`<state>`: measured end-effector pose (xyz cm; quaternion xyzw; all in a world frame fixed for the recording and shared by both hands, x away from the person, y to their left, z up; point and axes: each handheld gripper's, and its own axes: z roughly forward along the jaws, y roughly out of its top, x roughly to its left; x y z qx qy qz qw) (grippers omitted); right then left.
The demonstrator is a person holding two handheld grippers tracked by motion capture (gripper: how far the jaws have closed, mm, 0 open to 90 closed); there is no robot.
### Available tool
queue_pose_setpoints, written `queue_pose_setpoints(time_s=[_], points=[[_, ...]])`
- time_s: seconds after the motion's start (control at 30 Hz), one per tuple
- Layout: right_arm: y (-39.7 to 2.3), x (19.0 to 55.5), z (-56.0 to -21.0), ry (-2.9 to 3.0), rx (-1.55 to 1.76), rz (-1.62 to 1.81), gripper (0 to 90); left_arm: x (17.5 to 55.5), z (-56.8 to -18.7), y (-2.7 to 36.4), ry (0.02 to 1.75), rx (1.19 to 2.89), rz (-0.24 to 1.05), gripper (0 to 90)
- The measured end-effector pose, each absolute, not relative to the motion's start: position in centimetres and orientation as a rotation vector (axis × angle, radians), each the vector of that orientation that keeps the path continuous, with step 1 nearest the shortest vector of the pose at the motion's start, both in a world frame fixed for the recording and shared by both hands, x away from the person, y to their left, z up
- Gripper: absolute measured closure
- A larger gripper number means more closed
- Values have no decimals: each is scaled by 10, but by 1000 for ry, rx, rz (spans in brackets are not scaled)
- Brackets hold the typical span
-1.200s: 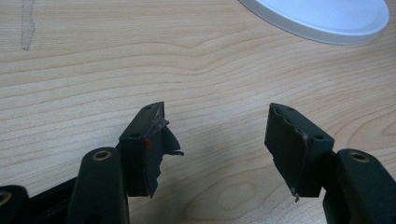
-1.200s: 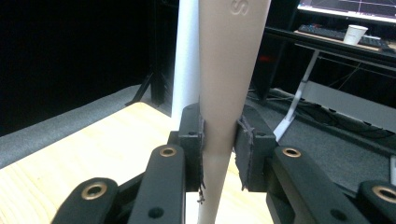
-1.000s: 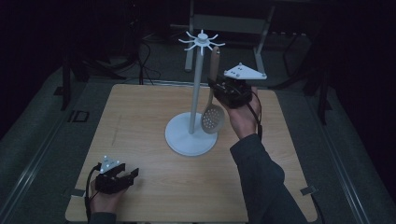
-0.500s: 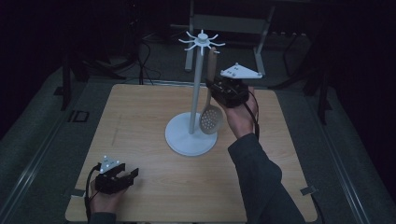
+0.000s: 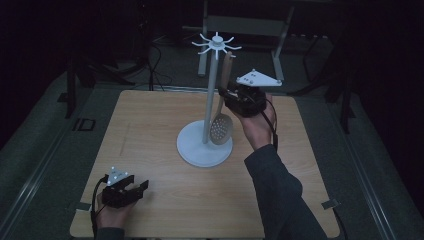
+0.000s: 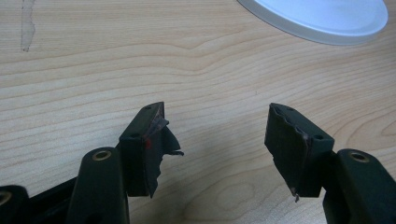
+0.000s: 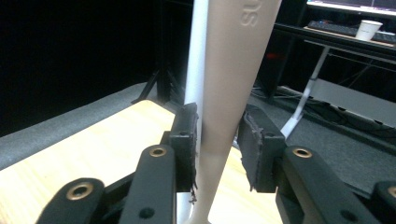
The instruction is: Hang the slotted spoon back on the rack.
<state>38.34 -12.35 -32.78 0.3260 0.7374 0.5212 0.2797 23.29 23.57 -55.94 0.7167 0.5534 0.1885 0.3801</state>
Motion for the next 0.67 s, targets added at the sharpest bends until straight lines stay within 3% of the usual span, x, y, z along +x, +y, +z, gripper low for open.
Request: queue_pose_setpoints(time_s=[0.17, 0.4, 0.67], points=[[-123, 383, -329, 1989, 871, 1396, 612, 233, -559, 235, 1412, 1834, 482, 390], [-125, 381, -330, 1982, 907, 1403, 452, 233, -560, 235, 1412, 1833, 480, 391], [-135, 372, -339, 1969, 927, 1391, 374, 233, -560, 235, 1413, 1830, 481, 390]])
